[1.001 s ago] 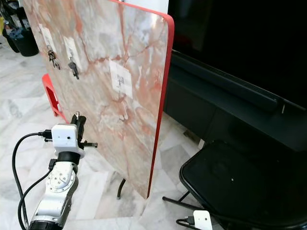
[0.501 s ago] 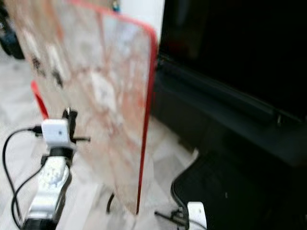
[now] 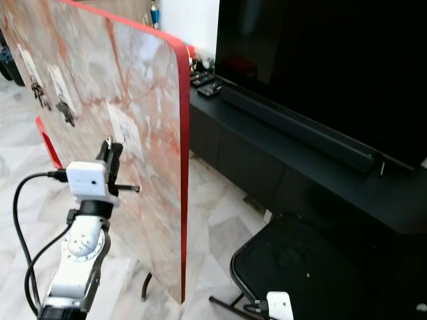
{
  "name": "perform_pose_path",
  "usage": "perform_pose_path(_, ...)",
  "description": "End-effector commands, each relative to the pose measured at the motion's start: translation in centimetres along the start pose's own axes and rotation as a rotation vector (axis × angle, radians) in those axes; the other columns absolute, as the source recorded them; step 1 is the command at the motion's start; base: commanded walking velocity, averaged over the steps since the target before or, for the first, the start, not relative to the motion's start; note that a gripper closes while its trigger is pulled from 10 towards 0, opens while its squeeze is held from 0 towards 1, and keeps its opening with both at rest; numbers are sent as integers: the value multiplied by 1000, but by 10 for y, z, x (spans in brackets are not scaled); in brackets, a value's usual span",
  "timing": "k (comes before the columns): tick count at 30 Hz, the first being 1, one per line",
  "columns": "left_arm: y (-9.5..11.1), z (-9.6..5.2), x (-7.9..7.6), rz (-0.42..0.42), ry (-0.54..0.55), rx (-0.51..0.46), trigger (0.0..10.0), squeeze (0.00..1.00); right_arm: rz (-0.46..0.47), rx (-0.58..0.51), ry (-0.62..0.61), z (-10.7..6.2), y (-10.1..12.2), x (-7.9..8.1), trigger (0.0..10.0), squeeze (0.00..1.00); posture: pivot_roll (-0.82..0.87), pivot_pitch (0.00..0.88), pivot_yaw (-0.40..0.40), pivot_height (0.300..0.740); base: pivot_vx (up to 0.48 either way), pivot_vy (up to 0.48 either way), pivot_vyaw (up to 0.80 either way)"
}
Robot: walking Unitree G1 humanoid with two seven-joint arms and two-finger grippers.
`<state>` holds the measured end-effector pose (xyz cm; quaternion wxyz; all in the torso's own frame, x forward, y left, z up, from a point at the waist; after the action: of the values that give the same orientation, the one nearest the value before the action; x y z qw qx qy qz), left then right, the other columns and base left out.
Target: Hang keys on a hook
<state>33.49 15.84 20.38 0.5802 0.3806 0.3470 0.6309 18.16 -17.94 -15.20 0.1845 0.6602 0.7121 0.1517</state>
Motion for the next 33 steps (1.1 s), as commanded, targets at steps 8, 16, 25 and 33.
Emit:
perform_pose_path(8, -12, -7, 7, 2, 29, 76, 10000, 0, -15, 3, -6, 0, 1, -5, 10000, 0, 57, 0, -77, 740, 0, 0, 0)
perform_pose_path(16, -17, -8, 16, 18, 53, 105, 10000, 0, -20, 5, -7, 0, 1, -5, 10000, 0, 59, 0, -80, 740, 0, 0, 0)
perform_pose_path(25, -20, 0, 18, 7, 64, 117, 10000, 0, -25, 4, -7, 0, 1, -5, 10000, 0, 58, 0, -81, 740, 0, 0, 0)
perform_pose_path(33, -22, 5, 20, -2, 73, 122, 10000, 0, -30, 6, -7, 0, 2, -6, 10000, 0, 58, 0, -82, 740, 0, 0, 0)
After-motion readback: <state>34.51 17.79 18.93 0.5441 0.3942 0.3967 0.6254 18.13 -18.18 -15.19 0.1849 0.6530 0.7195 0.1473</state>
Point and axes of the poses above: a point about 5 cm out from each wrist's last joint towards the gripper, its own z axis pointing out of the wrist towards the gripper, its own y axis along the axis of the wrist's last joint, x = y × z, the point moved 6 cm from there along z, pointing out of the wrist towards the gripper, and after that the axes turned 5 degrees about -z, right-handed, at the moved point
